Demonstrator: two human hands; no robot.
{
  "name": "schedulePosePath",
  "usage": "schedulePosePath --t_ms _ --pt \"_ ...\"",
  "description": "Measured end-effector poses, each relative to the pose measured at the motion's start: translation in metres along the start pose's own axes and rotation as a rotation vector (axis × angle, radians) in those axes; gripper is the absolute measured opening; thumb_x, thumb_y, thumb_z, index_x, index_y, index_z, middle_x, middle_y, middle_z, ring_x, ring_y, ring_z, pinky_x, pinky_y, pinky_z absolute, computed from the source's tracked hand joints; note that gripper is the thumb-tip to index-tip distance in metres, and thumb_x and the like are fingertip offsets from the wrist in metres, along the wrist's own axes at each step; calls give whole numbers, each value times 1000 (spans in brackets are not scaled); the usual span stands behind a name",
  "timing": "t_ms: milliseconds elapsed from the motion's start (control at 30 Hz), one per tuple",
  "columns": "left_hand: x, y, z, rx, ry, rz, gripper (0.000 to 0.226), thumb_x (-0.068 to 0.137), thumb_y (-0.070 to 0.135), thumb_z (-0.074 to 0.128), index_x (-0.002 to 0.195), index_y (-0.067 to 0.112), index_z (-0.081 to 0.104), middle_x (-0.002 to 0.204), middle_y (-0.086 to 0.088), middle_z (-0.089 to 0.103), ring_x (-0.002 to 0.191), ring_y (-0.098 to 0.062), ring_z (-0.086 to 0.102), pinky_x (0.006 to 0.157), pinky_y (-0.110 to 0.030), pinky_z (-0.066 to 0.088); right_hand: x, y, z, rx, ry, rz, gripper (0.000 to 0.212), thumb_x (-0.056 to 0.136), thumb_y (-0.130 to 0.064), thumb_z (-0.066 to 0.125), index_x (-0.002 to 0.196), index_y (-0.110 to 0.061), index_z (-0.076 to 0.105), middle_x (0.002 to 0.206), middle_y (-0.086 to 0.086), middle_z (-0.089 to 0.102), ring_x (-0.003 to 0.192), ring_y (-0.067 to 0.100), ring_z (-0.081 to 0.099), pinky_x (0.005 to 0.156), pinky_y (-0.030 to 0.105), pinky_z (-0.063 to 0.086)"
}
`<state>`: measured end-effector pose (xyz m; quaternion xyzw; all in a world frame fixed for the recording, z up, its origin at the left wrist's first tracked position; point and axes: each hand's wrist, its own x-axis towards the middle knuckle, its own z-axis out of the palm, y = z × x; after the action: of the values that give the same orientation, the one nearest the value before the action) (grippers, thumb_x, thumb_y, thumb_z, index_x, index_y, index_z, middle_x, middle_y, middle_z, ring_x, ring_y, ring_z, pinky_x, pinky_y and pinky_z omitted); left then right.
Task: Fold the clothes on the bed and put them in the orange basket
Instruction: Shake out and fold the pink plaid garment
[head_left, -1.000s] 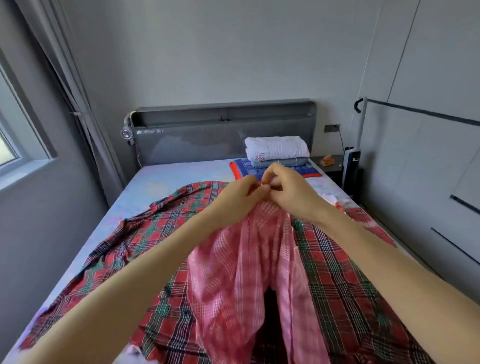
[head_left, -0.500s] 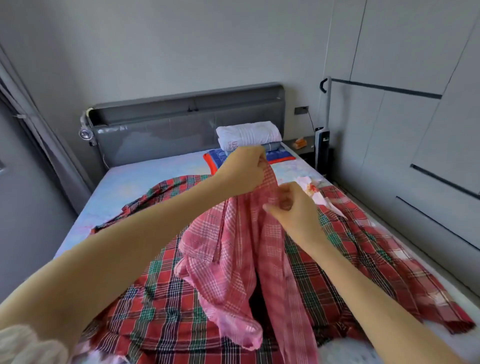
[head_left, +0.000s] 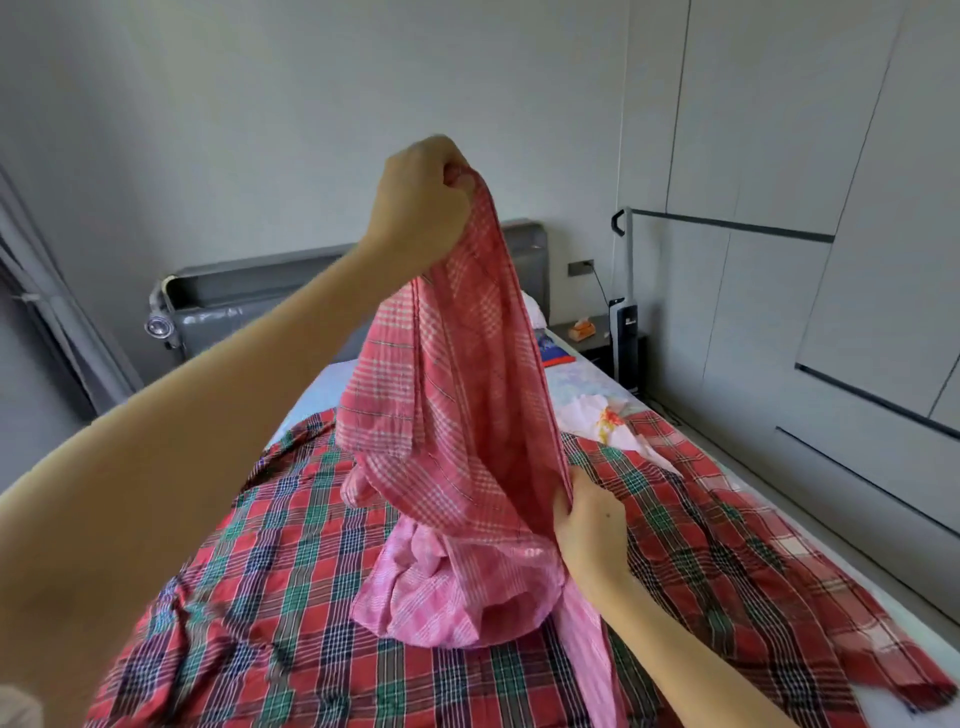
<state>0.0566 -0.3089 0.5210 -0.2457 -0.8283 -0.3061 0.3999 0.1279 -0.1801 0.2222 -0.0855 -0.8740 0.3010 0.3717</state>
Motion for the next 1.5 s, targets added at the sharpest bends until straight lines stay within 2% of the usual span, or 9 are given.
schedulePosePath --t_ms 133,267,500,667,800,967,1167,1333,1500 --pt "17 -24 -29 87 85 -76 28 83 7 46 101 -2 65 108 -17 65 103 -28 56 76 -27 34 -3 20 13 -90 -182 121 12 90 -10 54 87 -3 63 72 11 69 67 31 66 53 33 42" --pt "16 -69 -60 172 117 -177 29 84 8 45 103 -3 64 111 -22 63 105 -32 56 80 -32 37 29 28 1 -85 -167 230 19 91 1 45 94 2 64 88 17 68 89 32 64 67 32 41" --pt "-19 -168 -103 248 201 -492 30 93 15 43 109 -4 61 110 -28 61 104 -40 55 83 -38 41 199 -60 -98 310 542 8 32 79 6 39 97 1 64 90 20 67 85 32 60 70 29 37" --pt "-43 -221 -109 345 -33 -633 27 94 12 44 104 -7 60 109 -35 59 104 -47 55 86 -44 42 233 -80 -52 -221 -141 -220 21 87 -4 44 89 -5 65 89 19 66 84 36 62 61 30 38" --pt "-68 -252 -93 115 -257 -774 19 92 11 52 95 -3 65 101 -26 65 89 -36 62 85 -41 47 257 -62 -42 -208 -472 -246 20 83 0 48 81 -4 67 85 17 67 86 35 63 62 30 36" --pt "-87 -277 -73 -343 -532 -1022 13 88 -5 47 81 0 57 55 -6 66 43 -14 62 43 -19 51 255 -37 -23 -231 -1035 -224 30 77 -45 71 79 -15 71 76 1 70 70 14 65 67 28 49" --pt "-107 -337 -39 219 -914 -830 31 69 -11 57 98 -2 64 91 -13 64 79 -22 57 65 -23 44 251 22 37 -412 -1404 -159 14 70 -24 81 77 -20 70 79 -6 72 75 8 66 71 24 51" --pt "-136 -388 34 697 -1050 -558 28 84 11 50 109 8 61 117 -10 62 110 -25 56 87 -26 41 232 58 133 -797 -1138 -182 22 87 -15 56 106 -7 64 92 7 66 87 24 62 66 25 44" --pt "-12 -420 47 616 -441 -478 16 78 9 42 64 17 38 80 -13 63 90 -35 61 75 -39 43 372 -7 173 -573 -502 -6 28 93 -6 39 111 -6 60 115 13 62 105 29 59 81 30 46"
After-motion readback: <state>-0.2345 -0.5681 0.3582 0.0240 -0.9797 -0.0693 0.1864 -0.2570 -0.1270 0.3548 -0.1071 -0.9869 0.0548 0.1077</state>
